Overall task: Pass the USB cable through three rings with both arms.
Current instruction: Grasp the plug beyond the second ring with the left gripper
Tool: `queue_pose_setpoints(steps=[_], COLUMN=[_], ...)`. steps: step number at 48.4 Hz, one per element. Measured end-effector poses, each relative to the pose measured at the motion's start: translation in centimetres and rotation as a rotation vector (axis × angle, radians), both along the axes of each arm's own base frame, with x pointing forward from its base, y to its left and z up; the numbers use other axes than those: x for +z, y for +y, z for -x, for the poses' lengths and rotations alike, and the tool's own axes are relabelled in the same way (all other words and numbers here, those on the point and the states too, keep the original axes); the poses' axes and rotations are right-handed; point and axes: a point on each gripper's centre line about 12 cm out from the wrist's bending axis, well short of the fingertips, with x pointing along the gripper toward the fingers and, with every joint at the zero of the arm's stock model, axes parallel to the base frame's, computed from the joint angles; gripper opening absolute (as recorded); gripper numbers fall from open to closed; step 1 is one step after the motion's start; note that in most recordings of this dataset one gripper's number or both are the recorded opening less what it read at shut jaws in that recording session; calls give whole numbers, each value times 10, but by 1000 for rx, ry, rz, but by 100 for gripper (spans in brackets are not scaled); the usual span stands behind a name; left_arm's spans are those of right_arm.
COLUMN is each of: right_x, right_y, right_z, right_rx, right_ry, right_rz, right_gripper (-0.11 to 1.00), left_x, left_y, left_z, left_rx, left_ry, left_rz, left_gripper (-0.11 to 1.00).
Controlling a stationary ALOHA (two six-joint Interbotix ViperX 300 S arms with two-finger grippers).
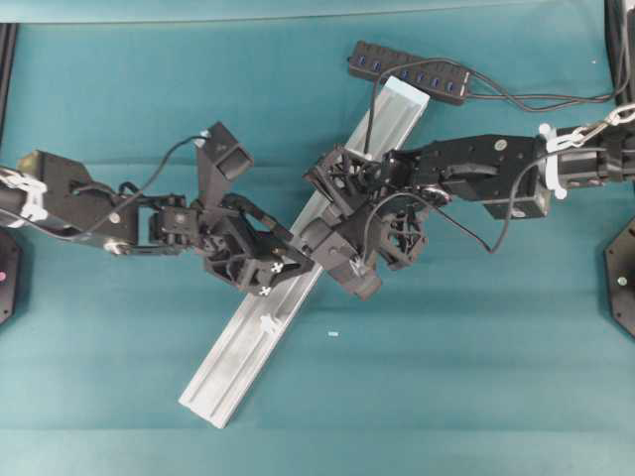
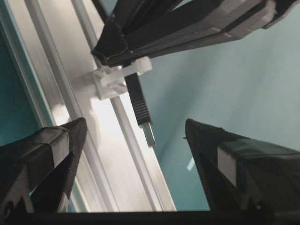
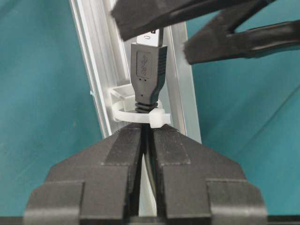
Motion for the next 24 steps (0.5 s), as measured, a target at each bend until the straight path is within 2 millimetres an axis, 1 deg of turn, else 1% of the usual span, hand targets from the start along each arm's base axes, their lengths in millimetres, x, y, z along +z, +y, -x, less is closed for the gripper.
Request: queue_pose_setpoints(steps=[11, 24], right_x=[0, 0], right_y=[0, 0], right_z=[0, 0], right_rx=[0, 0], right_ry=[2, 2], right_rz=[0, 0], right_gripper=[6, 6], left_x=[-6, -3], left_y=[0, 0], left_z=[-2, -7], left_rx=[0, -2], left_ry=[-6, -29], left_rz=[0, -1], left_gripper=[91, 91])
